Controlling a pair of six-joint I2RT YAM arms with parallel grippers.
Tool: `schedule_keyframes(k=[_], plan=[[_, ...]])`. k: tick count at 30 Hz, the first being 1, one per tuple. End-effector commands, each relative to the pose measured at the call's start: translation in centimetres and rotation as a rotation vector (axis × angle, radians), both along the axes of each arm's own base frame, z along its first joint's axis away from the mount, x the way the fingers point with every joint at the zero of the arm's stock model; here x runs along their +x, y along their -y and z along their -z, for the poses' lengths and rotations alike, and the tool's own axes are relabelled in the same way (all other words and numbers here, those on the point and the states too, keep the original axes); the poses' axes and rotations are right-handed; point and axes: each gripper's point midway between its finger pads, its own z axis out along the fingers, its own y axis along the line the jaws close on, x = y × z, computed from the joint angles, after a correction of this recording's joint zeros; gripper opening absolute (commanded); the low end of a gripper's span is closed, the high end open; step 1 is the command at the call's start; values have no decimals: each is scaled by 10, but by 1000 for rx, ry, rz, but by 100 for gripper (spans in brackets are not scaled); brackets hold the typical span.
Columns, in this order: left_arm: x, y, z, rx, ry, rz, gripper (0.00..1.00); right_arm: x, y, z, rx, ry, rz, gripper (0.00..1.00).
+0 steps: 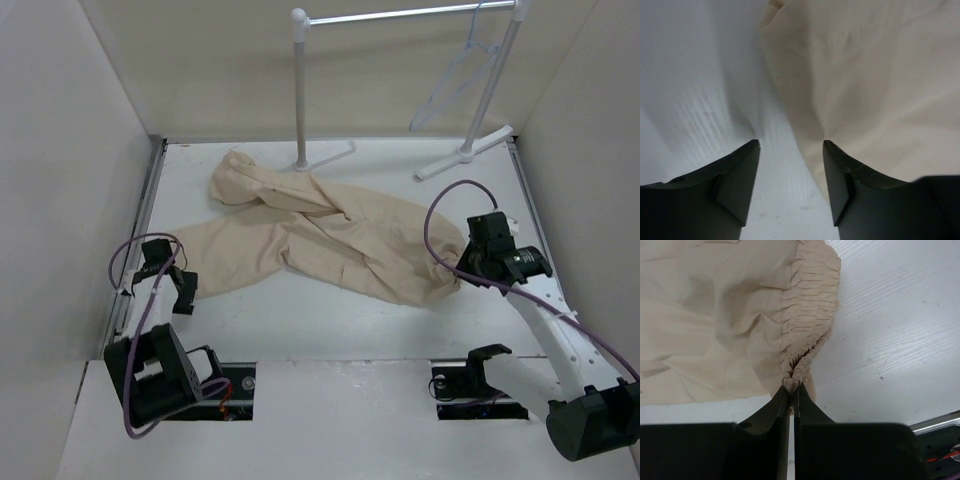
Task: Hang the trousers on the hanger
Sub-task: Flatten out the trousers at the center of the board.
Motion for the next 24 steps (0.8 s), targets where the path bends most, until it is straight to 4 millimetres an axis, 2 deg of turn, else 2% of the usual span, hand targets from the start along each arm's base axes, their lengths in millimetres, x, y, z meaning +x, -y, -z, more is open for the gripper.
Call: schedule_keyframes(k=[1,2,4,6,9,12,14,16,17,20,22,24], plan=[[39,-10,-1,8,129,-52,43,1,-10,1,50,29,-29,0],[42,-15,1,16,128,-64,35,0,-8,3,52,26,-21,0],[38,-27,5,24,102,-99,11,-5,-2,7,45,18,10,0],[17,-45,0,46,58,-171,1,-10,9,8,32,6,63,0],[-16,-81,-30,164,16,-227,0,-13,20,9,1,9,103,0],[-28,-90,-62,283,-60,-207,0,-19,35,6,-86,-5,132,0],[-32,-93,-77,323,-80,-192,0,-23,47,-4,-180,1,143,0],[-39,-96,-87,357,-131,-137,6,-25,61,-21,-294,19,157,0],[-44,-97,-88,368,-164,-113,12,-26,66,-28,-334,24,162,0],[-57,-94,-96,404,-224,-73,38,-28,62,-30,-322,16,147,1],[-51,-91,-109,430,-175,-54,52,-33,50,-23,-248,0,119,4],[-30,-82,-125,435,-96,-3,56,-35,47,-23,-209,13,119,19]])
